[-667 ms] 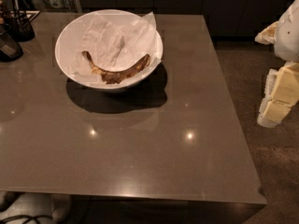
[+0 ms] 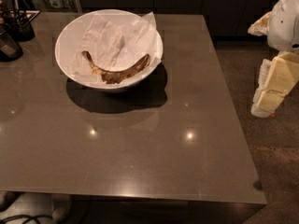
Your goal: Pick banana from white bowl
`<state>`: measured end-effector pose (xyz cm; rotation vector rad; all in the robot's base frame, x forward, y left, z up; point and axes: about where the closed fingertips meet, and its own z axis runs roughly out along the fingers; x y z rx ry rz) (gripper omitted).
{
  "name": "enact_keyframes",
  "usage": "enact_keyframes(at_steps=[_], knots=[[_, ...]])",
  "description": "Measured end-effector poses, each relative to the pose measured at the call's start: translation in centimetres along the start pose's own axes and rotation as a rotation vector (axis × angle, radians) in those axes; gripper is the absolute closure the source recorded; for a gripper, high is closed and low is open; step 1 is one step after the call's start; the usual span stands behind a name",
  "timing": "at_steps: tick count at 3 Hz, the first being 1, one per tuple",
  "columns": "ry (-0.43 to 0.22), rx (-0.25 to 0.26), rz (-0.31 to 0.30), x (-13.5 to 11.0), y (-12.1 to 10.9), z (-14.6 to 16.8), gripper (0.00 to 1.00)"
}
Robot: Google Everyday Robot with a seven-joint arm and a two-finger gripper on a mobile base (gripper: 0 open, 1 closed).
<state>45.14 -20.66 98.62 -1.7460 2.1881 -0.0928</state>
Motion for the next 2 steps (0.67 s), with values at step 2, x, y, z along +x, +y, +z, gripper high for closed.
enact_keyframes(at_steps=[2], knots=[[-0.014,-0.091,-0.148,-5.2,-2.8,2.3,0.0]])
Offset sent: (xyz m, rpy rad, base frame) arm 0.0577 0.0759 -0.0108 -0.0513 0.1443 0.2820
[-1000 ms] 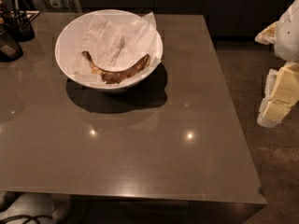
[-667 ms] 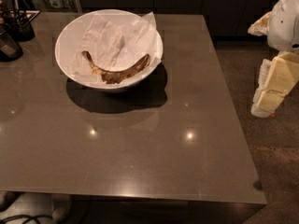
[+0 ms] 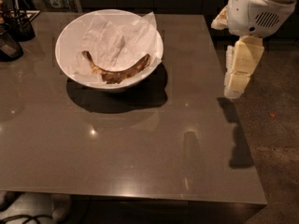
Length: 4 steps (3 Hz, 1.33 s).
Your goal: Pick banana from white bowl
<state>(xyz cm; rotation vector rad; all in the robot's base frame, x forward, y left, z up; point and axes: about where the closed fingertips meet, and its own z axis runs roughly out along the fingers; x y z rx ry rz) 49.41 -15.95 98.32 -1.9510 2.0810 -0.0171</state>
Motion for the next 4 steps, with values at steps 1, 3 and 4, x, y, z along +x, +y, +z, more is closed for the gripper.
enact_keyframes(at_steps=[1,3,4], knots=[[-0.009,0.019,0.0,-0.3,-0.4,0.0,0.0],[-0.062,0.013,-0.074,-4.4,-3.4,0.2,0.0],[-0.041,0.006,-0.154,-7.5,-6.1,1.2,0.0]])
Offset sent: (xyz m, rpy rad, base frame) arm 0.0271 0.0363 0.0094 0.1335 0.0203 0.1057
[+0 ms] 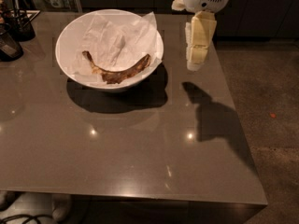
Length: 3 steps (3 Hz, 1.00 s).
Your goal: Pick banana from white bowl
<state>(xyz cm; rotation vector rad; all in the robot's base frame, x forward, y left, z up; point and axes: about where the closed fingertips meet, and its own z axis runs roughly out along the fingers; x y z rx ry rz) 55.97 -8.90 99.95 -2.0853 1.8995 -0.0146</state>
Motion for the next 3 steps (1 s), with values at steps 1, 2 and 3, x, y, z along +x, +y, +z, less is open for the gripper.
enact_keyframes(at_steps=[1,2,3], knots=[[-0.018,0.031,-0.006,-0.8,-0.8,0.0,0.0],[-0.039,0.043,-0.043,-2.2,-2.7,0.5,0.0],[-0.057,0.017,-0.088,-4.7,-5.8,2.6,0.0]])
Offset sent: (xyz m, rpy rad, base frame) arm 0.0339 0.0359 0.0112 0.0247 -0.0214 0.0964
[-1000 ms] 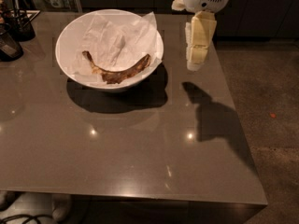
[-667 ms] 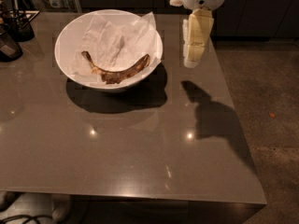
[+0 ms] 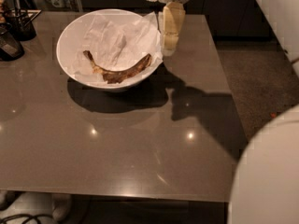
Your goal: Pick banana from white bowl
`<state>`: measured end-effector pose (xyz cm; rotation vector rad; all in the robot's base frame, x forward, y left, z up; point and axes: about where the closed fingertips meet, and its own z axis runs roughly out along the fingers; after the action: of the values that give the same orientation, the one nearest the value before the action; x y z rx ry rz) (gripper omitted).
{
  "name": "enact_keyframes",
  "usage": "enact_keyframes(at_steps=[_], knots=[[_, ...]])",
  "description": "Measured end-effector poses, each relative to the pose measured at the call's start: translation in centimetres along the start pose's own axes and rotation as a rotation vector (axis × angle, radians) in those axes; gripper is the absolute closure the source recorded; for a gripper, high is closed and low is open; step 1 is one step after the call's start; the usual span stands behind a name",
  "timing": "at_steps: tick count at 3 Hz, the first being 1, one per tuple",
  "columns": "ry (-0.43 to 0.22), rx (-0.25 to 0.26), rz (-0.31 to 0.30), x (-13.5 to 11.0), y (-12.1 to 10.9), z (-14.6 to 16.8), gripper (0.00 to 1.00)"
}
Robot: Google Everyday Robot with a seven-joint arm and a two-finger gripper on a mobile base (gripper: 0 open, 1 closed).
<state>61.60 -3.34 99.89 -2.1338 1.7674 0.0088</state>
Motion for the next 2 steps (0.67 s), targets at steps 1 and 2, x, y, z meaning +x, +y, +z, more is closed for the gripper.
enact_keyframes(at_steps=[1,2], knots=[[0.003,-0.021,-0.017,-1.42,-2.1,2.32,0.0],[-0.032,0.015,-0.009,-1.86,-2.69,2.53,0.0]])
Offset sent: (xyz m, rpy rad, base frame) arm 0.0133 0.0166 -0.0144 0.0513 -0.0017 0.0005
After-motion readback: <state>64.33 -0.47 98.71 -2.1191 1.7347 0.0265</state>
